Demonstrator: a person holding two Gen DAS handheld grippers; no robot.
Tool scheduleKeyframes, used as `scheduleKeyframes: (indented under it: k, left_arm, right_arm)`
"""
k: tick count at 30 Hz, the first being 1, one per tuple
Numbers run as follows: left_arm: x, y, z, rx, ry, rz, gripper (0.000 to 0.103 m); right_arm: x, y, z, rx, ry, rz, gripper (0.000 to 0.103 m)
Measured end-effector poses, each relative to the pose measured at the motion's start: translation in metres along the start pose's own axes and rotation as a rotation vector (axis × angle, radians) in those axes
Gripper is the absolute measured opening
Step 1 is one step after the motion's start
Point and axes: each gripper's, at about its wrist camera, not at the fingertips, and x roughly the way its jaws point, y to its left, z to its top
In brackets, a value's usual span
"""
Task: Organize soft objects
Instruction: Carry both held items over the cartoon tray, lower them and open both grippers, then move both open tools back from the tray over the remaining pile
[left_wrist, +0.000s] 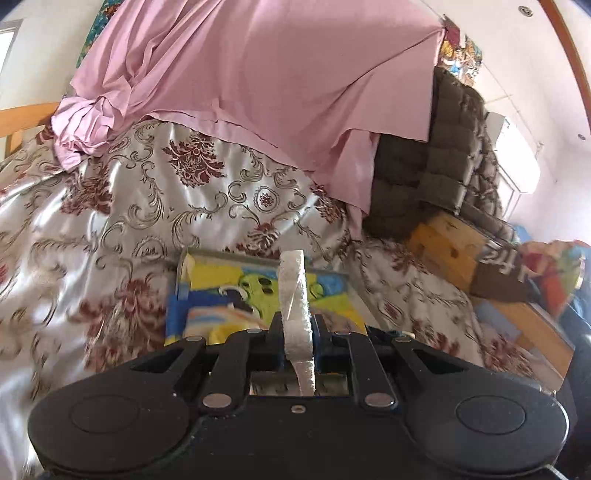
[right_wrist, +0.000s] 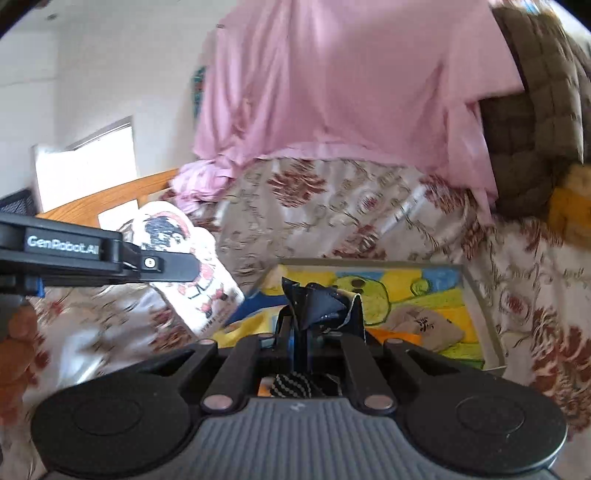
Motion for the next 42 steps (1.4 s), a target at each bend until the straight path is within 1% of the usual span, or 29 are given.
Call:
scheduleKeyframes:
  k: [3,7,9,12,14,17,22,23,25,26,27,28,29,30,32,33,37,38,42]
  left_arm:
    - [0.035,0.006,0.009,-0.018,0.02,0.002,0.015]
    - [0.085,0.014,0.008,-0.025,0.072,0.015,0.015]
    - [0.104,0.017,0.007,-0.034,0.09,0.017,0.015]
    - [0.128,0.021,0.006,-0.042,0.119,0.02,0.015]
    - [0.142,0.023,0.007,-0.042,0.136,0.032,0.015]
    - [0.158,0.03,0.01,-0.072,0.161,0.045,0.015]
    - [0.174,0.039,0.01,-0.091,0.2,0.109,0.018]
    - [0.175,0.039,0.011,-0.089,0.206,0.118,0.019]
    - [0.175,0.039,0.01,-0.084,0.209,0.134,0.021]
    - [0.174,0.039,0.01,-0.084,0.21,0.14,0.022]
    - [0.173,0.038,0.009,-0.086,0.214,0.142,0.028]
    - [0.172,0.038,0.009,-0.089,0.219,0.144,0.032]
    - [0.17,0.038,0.009,-0.091,0.222,0.152,0.04]
    - [0.169,0.037,0.008,-0.09,0.224,0.162,0.045]
    - [0.164,0.036,0.009,-0.081,0.224,0.178,0.052]
    - [0.162,0.035,0.009,-0.077,0.222,0.183,0.056]
    - [0.149,0.031,0.012,-0.067,0.208,0.206,0.065]
    - [0.144,0.03,0.012,-0.066,0.198,0.21,0.069]
    - [0.118,0.024,0.013,-0.062,0.128,0.224,0.08]
  right_arm:
    - [0.031,-0.021,0.0,0.053,0.058,0.0,0.006]
    - [0.062,-0.042,0.0,0.053,0.118,-0.029,0.006]
    - [0.078,-0.051,0.002,0.072,0.173,-0.029,0.006]
    - [0.097,-0.062,0.006,0.069,0.216,-0.052,0.006]
    - [0.106,-0.068,0.01,0.062,0.225,-0.057,0.006]
    - [0.12,-0.077,0.013,0.071,0.242,-0.069,0.007]
    - [0.131,-0.086,0.015,0.105,0.258,-0.07,0.008]
    - [0.131,-0.086,0.016,0.106,0.258,-0.068,0.011]
    - [0.132,-0.087,0.017,0.116,0.253,-0.061,0.022]
    - [0.132,-0.087,0.018,0.122,0.251,-0.064,0.031]
    - [0.131,-0.087,0.018,0.123,0.246,-0.069,0.039]
    - [0.13,-0.087,0.019,0.12,0.239,-0.073,0.043]
    - [0.128,-0.087,0.019,0.115,0.233,-0.079,0.051]
    - [0.127,-0.087,0.02,0.112,0.228,-0.089,0.059]
    - [0.124,-0.089,0.02,0.115,0.212,-0.109,0.064]
    - [0.122,-0.091,0.021,0.123,0.207,-0.111,0.07]
    - [0.112,-0.101,0.022,0.166,0.179,-0.143,0.082]
    - [0.108,-0.103,0.023,0.173,0.167,-0.156,0.086]
    - [0.084,-0.108,0.024,0.2,0.115,-0.179,0.094]
